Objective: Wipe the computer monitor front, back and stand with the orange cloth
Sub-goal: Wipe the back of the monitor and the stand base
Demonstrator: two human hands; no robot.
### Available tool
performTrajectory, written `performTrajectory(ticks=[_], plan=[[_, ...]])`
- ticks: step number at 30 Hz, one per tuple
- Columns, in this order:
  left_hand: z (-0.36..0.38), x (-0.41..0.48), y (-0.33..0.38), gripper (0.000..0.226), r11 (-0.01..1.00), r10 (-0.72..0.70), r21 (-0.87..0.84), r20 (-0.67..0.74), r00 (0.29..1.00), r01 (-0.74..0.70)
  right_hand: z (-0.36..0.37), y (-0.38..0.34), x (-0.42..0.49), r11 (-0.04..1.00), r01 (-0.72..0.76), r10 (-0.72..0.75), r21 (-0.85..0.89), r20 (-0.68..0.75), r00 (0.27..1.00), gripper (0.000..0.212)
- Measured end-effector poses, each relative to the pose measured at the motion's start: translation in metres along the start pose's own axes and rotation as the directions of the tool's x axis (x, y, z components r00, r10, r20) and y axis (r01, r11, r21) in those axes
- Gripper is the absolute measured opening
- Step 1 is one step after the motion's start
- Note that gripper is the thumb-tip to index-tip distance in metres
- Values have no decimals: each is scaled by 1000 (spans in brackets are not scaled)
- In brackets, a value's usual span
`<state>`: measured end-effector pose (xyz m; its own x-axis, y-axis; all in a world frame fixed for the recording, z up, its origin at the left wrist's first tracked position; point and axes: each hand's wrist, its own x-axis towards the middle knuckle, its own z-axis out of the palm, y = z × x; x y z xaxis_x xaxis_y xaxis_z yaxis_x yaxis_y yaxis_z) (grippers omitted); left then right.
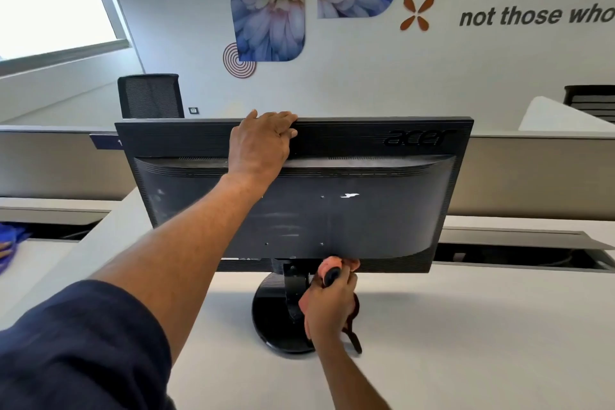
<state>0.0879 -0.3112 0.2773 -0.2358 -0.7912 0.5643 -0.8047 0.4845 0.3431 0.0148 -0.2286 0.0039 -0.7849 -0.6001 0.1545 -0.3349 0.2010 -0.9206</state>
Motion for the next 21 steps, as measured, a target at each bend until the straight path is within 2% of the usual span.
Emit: performTrajectory(ticks=[3, 6, 8, 10, 12, 15, 18, 20, 21], plan=[[-5, -1, 3, 33, 1000, -4, 1, 17, 1000, 4, -10, -2, 3, 997, -54, 54, 62, 8, 999, 59], [-9, -2, 6, 33, 1000, -24, -16, 25, 999, 25, -31, 0, 23, 958, -146, 172, 247, -84, 982, 37], [-9, -3, 7, 33, 999, -29, -25, 24, 999, 30, -48, 3, 45, 887, -255, 350, 386, -200, 915, 28], [-9, -3, 7, 33, 999, -27, -16, 27, 999, 27, -66, 7, 71, 749, -408, 579, 522, -218, 786, 36], [-10, -3, 7, 33, 999, -33, -17, 27, 999, 34, -82, 12, 91, 602, -467, 704, 648, -154, 693, 47], [-10, -4, 9, 33, 999, -37, -31, 29, 999, 38, -91, 19, 102, 459, -494, 765, 738, -46, 643, 52], [-11, -5, 9, 33, 999, -38, -18, 38, 999, 38, -74, 15, 84, 392, -453, 704, 801, 57, 708, 32], [-11, -4, 9, 34, 999, -40, -4, 47, 998, 40, -53, 8, 64, 365, -522, 625, 771, 213, 751, 22], [-12, -4, 9, 34, 999, -42, 0, 49, 998, 42, -45, 5, 54, 340, -586, 591, 735, 318, 741, 17]])
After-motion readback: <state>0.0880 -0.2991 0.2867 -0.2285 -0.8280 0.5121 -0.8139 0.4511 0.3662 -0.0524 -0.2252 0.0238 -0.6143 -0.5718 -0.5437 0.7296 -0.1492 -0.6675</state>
